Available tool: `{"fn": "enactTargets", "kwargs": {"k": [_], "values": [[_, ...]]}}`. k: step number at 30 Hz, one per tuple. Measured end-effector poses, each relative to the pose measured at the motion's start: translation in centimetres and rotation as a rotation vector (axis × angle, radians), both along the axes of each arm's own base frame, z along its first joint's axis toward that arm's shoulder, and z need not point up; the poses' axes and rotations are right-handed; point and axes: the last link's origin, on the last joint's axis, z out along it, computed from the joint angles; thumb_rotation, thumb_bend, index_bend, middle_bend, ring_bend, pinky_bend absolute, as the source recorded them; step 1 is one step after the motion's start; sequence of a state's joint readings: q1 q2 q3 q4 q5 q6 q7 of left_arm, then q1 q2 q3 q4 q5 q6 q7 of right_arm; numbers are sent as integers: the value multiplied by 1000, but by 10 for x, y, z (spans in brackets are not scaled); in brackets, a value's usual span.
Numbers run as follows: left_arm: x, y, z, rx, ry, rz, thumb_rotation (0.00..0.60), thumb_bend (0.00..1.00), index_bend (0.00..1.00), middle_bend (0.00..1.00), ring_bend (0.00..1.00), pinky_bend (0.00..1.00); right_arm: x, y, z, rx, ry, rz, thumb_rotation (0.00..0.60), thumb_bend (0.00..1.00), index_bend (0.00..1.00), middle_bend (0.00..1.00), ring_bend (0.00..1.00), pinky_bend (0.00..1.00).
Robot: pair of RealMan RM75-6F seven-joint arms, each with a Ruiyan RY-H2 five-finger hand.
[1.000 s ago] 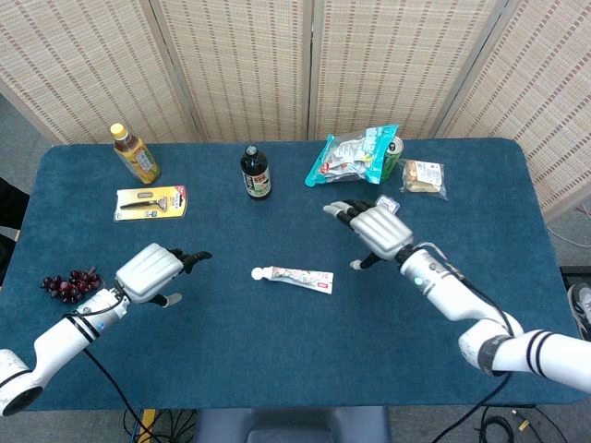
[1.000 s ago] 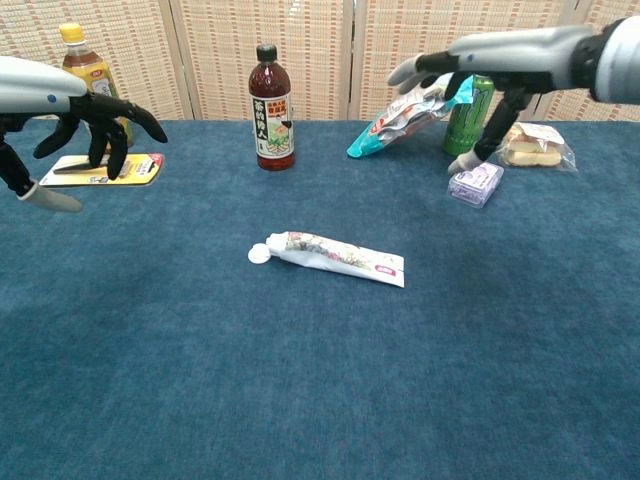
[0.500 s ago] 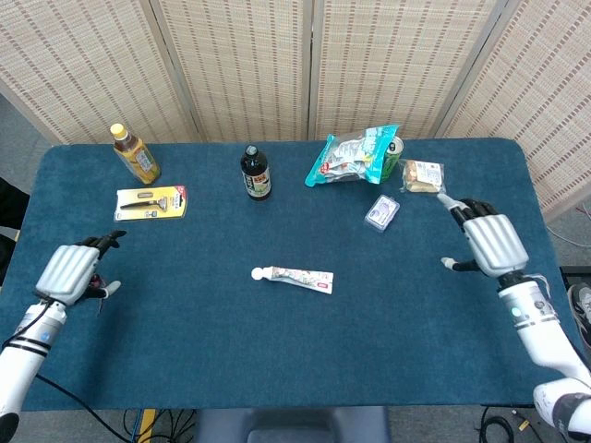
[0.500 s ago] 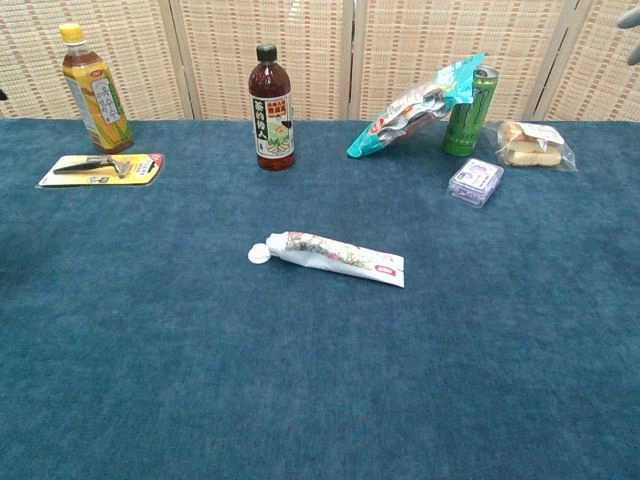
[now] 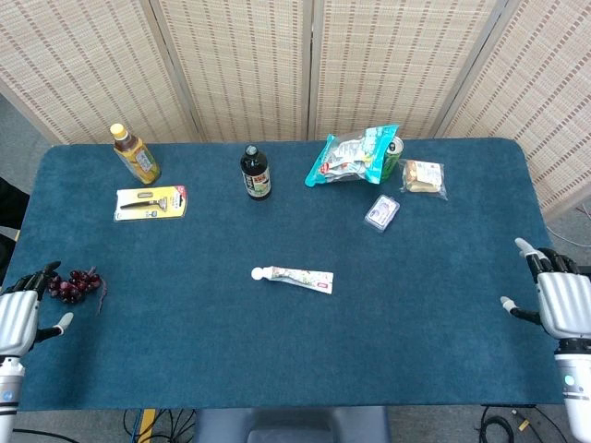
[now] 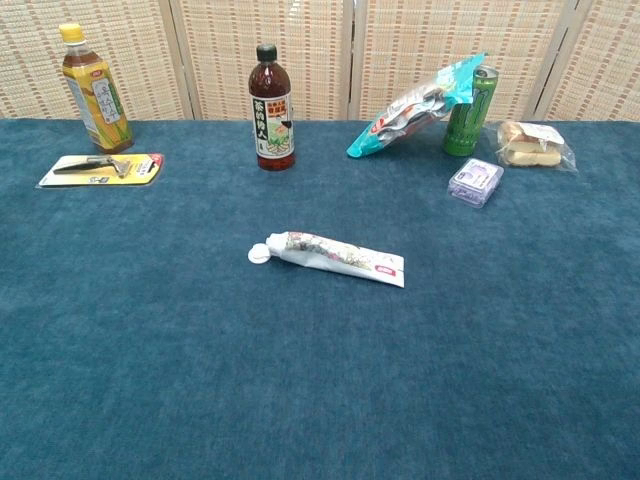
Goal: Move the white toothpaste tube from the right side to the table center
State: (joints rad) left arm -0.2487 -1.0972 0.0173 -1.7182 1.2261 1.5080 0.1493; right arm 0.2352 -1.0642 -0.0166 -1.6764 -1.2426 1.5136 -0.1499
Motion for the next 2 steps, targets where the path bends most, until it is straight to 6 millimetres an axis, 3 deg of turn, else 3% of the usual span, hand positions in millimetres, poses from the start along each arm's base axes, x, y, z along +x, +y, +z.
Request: {"fn": "enactTargets", "kwargs": {"k": [2], "values": [[1, -8, -2, 2, -11, -5, 600, 200, 125, 246, 238, 343, -1, 10, 1, -16, -7, -13, 600, 220, 138, 288, 188, 213]]}}
